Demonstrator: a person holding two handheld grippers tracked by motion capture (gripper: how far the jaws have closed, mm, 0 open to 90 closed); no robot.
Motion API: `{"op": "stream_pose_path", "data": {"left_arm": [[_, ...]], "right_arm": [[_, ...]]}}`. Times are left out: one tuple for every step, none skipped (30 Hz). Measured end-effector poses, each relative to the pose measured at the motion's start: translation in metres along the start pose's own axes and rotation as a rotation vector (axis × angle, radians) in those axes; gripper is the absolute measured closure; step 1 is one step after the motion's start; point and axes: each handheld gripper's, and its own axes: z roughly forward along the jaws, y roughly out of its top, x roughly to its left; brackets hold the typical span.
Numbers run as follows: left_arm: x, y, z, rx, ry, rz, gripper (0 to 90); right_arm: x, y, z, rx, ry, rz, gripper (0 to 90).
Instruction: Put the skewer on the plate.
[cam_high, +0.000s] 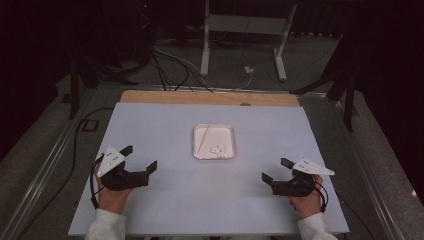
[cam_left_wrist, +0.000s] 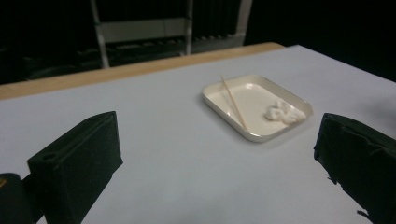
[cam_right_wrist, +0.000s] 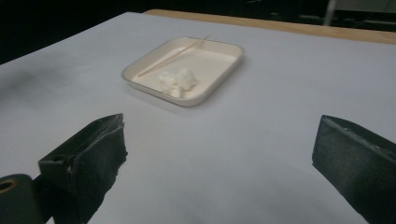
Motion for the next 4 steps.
{"op": "stream_pose_path", "data": {"left_arm": [[0.0018, -0.0008, -0.0018, 0.001, 0.006, 0.001, 1.6], [0.0031, -0.0018, -0.0031, 0.003, 0.014, 0.0, 1.6], [0.0046, -0.0027, -0.0042, 0.001, 0.021, -0.002, 1.6], [0.0057, -0.0032, -0.0049, -0.003, 0.025, -0.01, 1.6]], "right_arm": [[-0.0024, -0.0021, -0.0032, -0.008, -0.006, 0.008, 2.3], [-0.0045, -0.0029, -0.0057, -0.013, -0.014, 0.015, 2.2], [-0.0061, -0.0026, -0.0077, -0.02, -0.019, 0.022, 2.2], [-0.007, -0.0017, -0.0095, -0.031, -0.022, 0.026, 2.2]]}}
